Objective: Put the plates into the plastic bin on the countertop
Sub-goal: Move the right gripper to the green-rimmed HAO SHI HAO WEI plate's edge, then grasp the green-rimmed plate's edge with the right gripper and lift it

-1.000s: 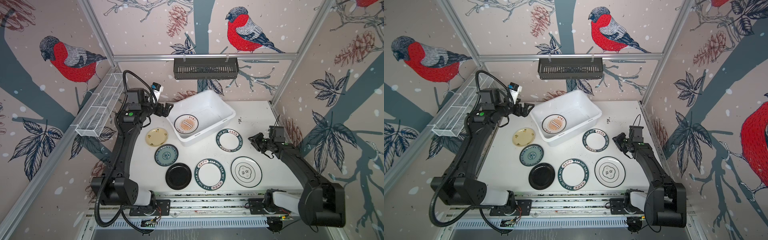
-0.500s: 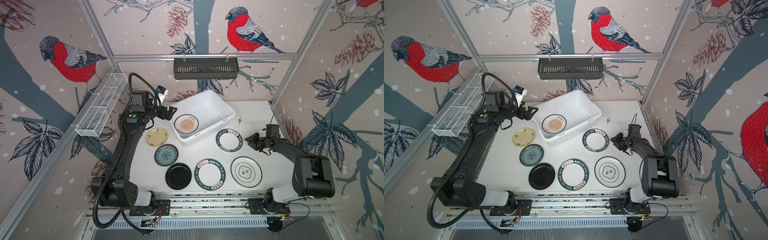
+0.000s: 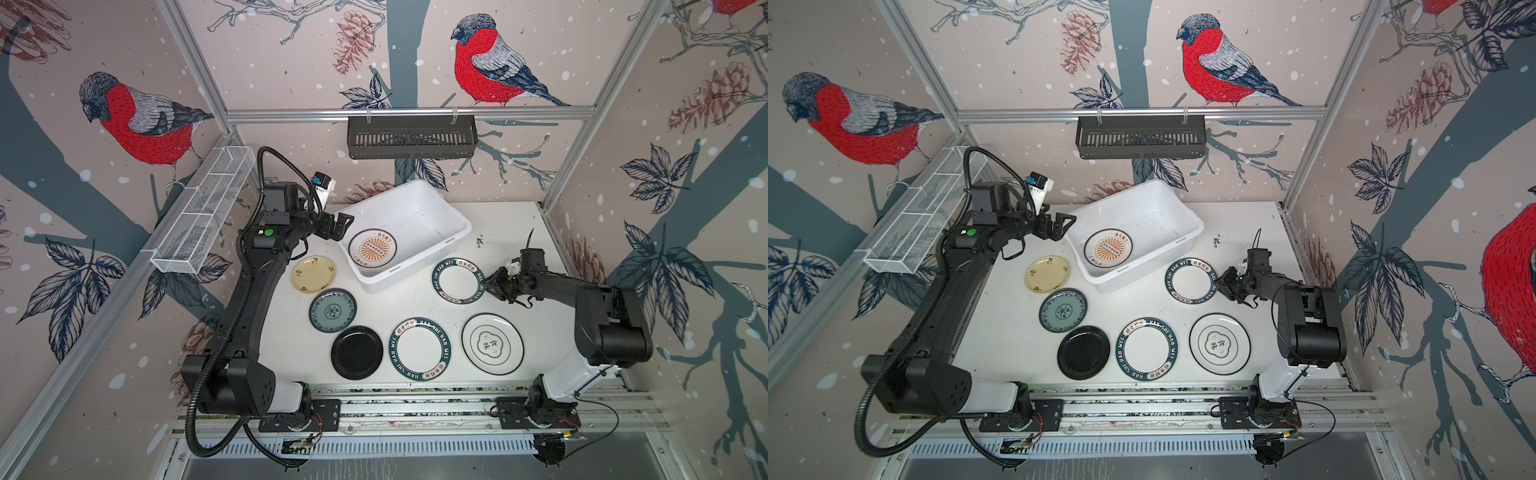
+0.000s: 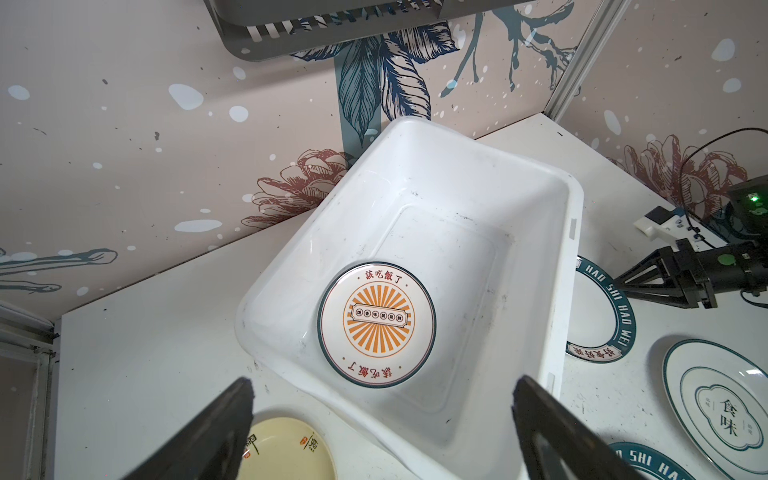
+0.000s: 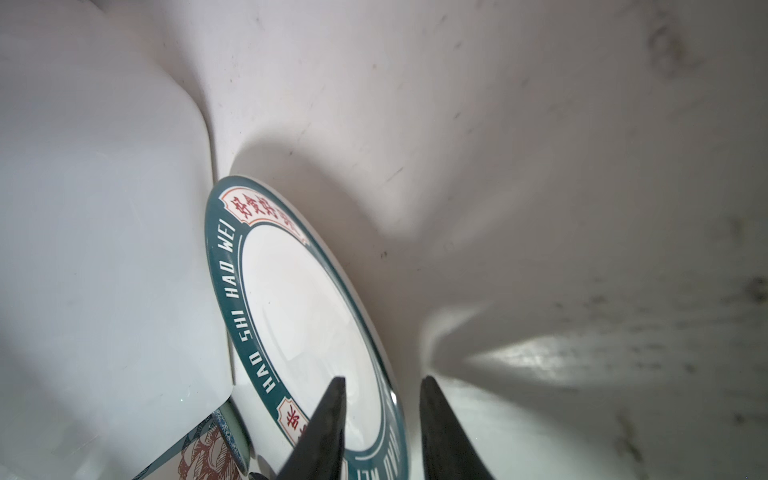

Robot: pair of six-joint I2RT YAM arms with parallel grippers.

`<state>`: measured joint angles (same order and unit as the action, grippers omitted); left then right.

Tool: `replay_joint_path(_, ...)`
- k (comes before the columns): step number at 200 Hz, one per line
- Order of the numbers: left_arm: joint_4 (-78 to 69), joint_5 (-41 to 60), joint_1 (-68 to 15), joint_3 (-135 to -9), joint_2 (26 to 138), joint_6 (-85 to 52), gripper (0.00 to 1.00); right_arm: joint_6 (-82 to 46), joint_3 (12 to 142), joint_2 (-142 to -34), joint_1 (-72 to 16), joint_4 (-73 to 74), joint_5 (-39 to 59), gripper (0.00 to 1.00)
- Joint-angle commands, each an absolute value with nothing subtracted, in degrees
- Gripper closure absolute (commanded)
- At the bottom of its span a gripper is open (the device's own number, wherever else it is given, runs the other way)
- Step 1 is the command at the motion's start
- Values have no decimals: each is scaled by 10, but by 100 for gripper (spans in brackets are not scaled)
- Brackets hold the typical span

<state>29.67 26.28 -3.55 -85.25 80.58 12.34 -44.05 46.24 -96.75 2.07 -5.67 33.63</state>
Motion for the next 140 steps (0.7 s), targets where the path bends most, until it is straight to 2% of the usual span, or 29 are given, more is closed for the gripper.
replay_joint_path(1, 282, 263, -37, -850, 802, 121, 4, -431, 467, -979, 18, -40, 340, 70)
replay_joint_path(97, 277, 265, -37, -845, 798, 106, 4, -429, 468, -1011, 12, -19, 333, 83)
replay_joint_path(140, 275, 266, -37, -841, 795, 104, 4, -415, 461, -1008, 14, -26, 335, 96)
